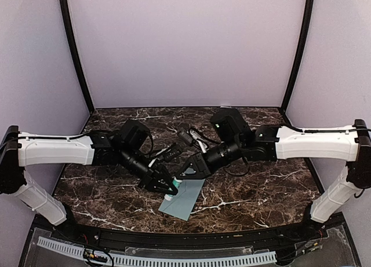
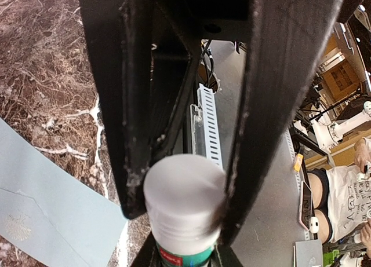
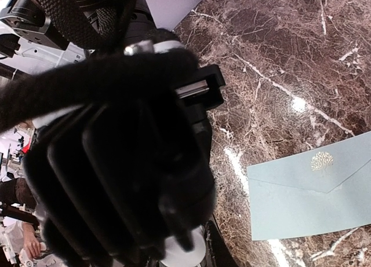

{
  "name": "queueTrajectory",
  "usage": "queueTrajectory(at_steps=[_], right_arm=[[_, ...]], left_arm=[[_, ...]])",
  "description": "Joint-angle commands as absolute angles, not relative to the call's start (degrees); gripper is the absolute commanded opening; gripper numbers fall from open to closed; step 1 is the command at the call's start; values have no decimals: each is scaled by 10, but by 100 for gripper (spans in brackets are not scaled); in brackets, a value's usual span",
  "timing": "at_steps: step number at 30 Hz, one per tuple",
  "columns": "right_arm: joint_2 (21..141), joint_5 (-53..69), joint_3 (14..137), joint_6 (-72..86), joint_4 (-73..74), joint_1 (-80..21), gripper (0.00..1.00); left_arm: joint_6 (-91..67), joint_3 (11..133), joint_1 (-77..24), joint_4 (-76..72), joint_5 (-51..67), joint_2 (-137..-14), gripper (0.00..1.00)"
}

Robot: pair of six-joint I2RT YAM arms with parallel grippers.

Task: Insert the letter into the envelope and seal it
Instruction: Close the solid glue cap on the solid glue.

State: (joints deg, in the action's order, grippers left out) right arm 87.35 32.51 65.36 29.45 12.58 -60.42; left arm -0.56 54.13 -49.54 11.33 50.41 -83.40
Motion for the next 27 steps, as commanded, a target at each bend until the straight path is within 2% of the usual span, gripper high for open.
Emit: queueTrajectory(at_steps=[1,18,27], right_arm=[[900,418,644,309,128,-669,5],[933,445,631,346,73,-712,4],[923,416,655,321,126,-713,4]], left_arm=[[-15,550,-476,2,461,-803,0],[-50,525,-441,-73,481,-775,0],[-30,536,-441,-48,480,-781,0]])
